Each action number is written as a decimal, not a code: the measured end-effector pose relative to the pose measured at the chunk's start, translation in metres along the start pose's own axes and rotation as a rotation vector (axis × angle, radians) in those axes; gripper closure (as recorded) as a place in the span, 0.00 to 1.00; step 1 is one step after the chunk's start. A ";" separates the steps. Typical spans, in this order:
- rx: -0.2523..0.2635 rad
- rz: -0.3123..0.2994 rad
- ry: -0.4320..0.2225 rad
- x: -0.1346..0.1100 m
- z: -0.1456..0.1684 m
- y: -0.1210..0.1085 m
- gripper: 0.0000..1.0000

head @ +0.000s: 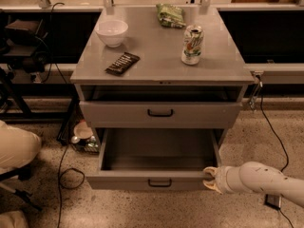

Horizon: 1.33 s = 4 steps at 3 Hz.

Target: Open middle drawer

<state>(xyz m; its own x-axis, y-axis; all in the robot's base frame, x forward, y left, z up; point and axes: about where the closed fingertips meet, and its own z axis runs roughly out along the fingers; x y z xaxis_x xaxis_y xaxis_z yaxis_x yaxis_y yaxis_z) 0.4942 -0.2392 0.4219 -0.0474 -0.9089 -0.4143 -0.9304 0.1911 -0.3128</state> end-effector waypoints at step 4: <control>0.000 0.000 0.000 -0.001 -0.001 0.000 0.07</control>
Offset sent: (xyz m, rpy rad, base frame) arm 0.0000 0.0000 0.0000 0.0000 0.0001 0.0001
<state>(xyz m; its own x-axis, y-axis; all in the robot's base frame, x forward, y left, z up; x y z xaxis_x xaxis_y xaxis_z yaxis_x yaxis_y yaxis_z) 0.4941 -0.2391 0.4228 -0.0473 -0.9088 -0.4144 -0.9305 0.1909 -0.3125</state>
